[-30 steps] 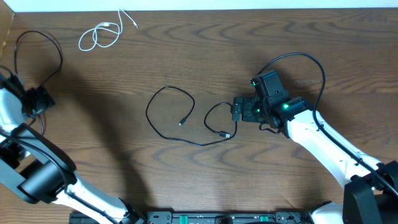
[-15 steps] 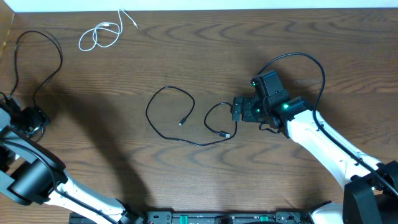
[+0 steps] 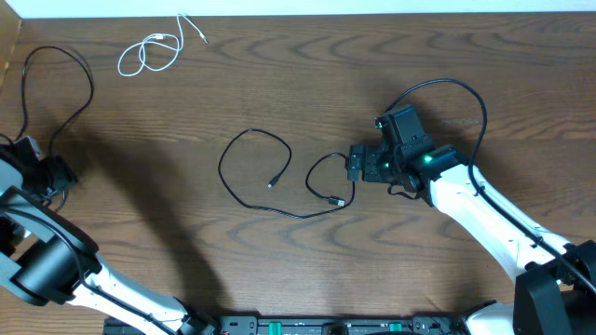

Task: Untangle cables

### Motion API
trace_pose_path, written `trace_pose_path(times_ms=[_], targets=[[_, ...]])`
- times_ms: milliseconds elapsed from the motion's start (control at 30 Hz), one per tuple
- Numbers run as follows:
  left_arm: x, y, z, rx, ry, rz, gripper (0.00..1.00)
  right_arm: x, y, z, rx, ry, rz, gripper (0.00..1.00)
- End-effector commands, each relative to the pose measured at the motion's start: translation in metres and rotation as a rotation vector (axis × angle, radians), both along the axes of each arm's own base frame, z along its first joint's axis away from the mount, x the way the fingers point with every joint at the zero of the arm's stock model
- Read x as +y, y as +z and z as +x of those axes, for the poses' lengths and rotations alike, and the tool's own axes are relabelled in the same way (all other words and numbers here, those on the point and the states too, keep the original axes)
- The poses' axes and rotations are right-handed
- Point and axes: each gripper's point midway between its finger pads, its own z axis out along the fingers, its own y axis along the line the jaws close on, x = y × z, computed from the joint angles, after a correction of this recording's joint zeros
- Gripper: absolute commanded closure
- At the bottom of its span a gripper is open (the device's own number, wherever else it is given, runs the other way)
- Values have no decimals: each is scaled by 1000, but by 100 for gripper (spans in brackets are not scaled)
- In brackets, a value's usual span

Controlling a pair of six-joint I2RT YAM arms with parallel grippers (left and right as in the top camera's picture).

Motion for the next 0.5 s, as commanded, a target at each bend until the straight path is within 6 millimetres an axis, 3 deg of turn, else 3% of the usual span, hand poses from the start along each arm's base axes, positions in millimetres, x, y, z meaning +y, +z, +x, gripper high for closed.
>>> trace_pose_path(times_ms=[0, 67, 133, 233, 467], targets=[[-8, -25, -4, 32, -47, -37, 34, 0, -2, 0, 8, -13, 1, 1], [-8, -30, -4, 37, -56, -36, 44, 0, -2, 0, 8, -13, 1, 1], [-1, -29, -3, 37, -51, -8, 60, 0, -2, 0, 8, -13, 1, 1], [12, -28, -8, 74, -31, 59, 92, 0, -2, 0, 9, -13, 1, 1], [52, -19, -20, 178, -15, 268, 92, 0, -2, 0, 8, -13, 1, 1]])
